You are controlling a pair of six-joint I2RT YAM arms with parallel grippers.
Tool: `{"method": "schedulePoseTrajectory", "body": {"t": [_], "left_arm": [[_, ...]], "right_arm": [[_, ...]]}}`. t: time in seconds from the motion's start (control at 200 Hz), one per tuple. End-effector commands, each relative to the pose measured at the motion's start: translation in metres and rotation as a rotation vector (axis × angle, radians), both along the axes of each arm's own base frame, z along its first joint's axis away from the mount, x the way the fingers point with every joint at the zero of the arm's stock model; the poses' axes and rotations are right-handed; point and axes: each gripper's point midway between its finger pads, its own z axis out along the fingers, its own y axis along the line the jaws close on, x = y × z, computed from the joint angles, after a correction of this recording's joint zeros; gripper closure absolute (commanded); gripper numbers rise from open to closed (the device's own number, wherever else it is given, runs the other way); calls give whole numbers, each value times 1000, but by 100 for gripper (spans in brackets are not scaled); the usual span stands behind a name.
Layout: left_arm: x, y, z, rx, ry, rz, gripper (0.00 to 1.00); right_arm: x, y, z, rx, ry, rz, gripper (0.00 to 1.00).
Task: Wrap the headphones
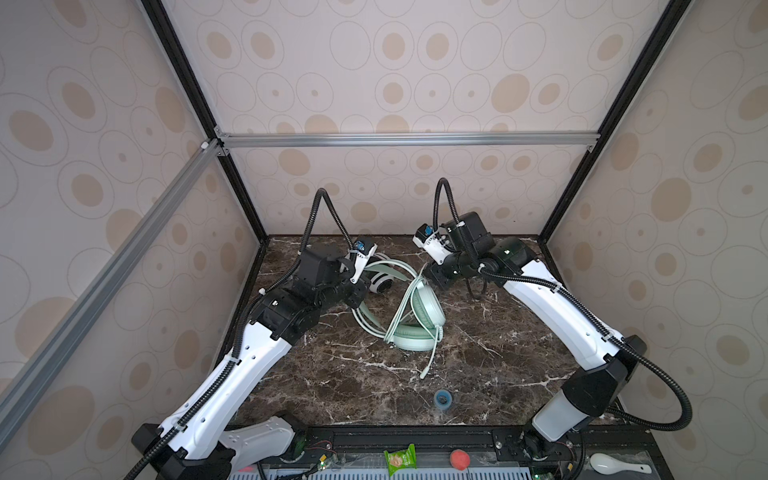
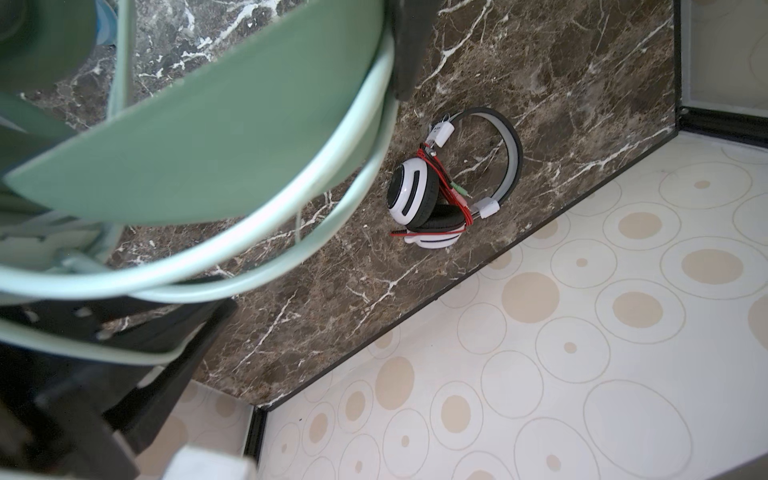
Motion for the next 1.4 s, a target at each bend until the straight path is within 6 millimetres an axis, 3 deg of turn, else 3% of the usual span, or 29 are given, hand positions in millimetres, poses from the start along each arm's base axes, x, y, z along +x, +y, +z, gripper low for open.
{"method": "schedulePoseTrajectory", "body": {"t": [0.0, 0.305, 0.545, 0.625, 0.695, 0.79, 0.95, 1.235, 1.395], "left_arm": [[-9, -13, 54, -133, -80, -61, 100], [-15, -22, 111, -277, -141, -98, 100], [-19, -24, 153, -370, -184, -107, 100], [-21, -25, 166, -405, -196, -118, 100], [-23, -25, 177, -427, -203, -125, 100], [-25, -25, 188, -448, -213, -126, 100], [-26, -26, 203, -482, -219, -138, 100], [-31, -26, 220, -510, -228, -149, 100], [-32, -25, 225, -528, -234, -149, 100]], "right_arm": [[1, 0, 10, 78, -21, -5, 83], [-1, -5, 16, 277, -14, -13, 82], [-20, -9, 28, 417, -88, 36, 76], [-29, -16, 28, 451, -105, 38, 73], [-36, -25, 31, 467, -137, 29, 64], [-43, -39, 32, 475, -191, -11, 46], [-50, -57, 26, 478, -200, -73, 27], [-71, -51, 17, 501, -147, 9, 23], [-69, -49, 13, 497, -127, 5, 23]]}}
